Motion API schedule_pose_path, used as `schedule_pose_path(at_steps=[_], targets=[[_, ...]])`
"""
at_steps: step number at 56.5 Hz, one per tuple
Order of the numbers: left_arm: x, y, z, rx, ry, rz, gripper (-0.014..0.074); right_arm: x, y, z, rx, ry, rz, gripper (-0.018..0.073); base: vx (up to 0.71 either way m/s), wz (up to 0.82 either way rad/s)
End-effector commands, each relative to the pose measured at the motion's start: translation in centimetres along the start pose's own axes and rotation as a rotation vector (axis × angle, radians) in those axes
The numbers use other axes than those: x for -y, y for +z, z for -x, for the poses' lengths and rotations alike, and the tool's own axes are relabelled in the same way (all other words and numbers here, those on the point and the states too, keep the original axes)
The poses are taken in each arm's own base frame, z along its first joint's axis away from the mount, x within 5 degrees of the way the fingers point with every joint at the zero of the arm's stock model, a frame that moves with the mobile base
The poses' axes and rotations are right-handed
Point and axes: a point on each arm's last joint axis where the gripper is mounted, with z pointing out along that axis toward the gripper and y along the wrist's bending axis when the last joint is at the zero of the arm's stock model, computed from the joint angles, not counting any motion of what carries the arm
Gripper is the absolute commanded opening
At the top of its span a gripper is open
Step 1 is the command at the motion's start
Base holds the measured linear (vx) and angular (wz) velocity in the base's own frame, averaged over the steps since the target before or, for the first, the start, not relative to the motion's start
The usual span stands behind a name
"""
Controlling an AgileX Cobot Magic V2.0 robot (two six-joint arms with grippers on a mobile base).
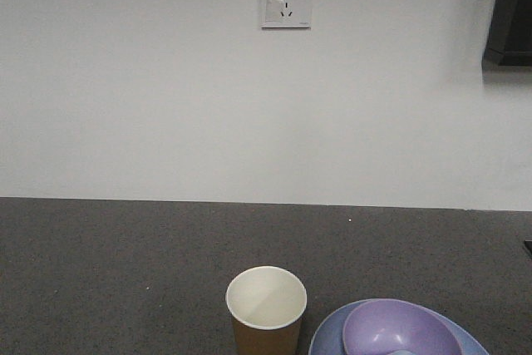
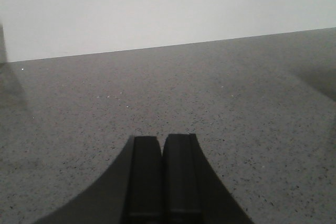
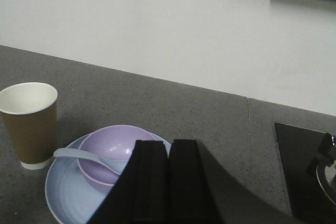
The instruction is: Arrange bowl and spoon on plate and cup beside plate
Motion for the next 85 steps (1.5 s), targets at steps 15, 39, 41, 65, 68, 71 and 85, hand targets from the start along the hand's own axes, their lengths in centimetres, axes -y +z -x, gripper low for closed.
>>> schedule_pose_path(at_steps=[15, 39, 41, 65, 68, 71, 85], targets=[[0.0, -0.3, 1.5, 0.105, -0.001, 0.003, -0.0006, 0.2, 0.0, 1.3, 0.078, -0.012, -0.015, -0.0008, 0.00, 0.00], [0.0, -0.3, 1.5, 0.105, -0.001, 0.003, -0.0006, 0.2, 0.2, 1.2, 0.077, -0.013, -0.018, -0.0008, 0.00, 0.00], [0.0, -0.3, 1.5, 0.105, -0.001, 0.003, -0.0006, 0.3, 0.6, 1.1, 0.087, -0.005, -0.019, -0.0008, 0.00, 0.00], [0.0, -0.3, 1.5, 0.104, -0.001, 0.003, -0.0006, 0.1, 9.5, -13.1, 0.262, 0.156, -0.112, -0.0008, 0.00, 0.00], [0.0, -0.3, 1.5, 0.104, -0.001, 0.003, -0.0006, 0.0, 9.4, -15.1, 0.316, 0.153, -0.133, -0.0008, 0.00, 0.00], [0.0, -0.3, 1.5, 0.104, -0.001, 0.003, -0.0006, 0.0, 9.2, -16.0, 0.339, 0.151, -0.147, -0.0008, 0.00, 0.00], [0.0, -0.3, 1.5, 0.104, -0.001, 0.003, -0.0006, 0.3, 8.0, -17.1, 0.284, 0.102, -0.284, -0.0008, 0.00, 0.00]])
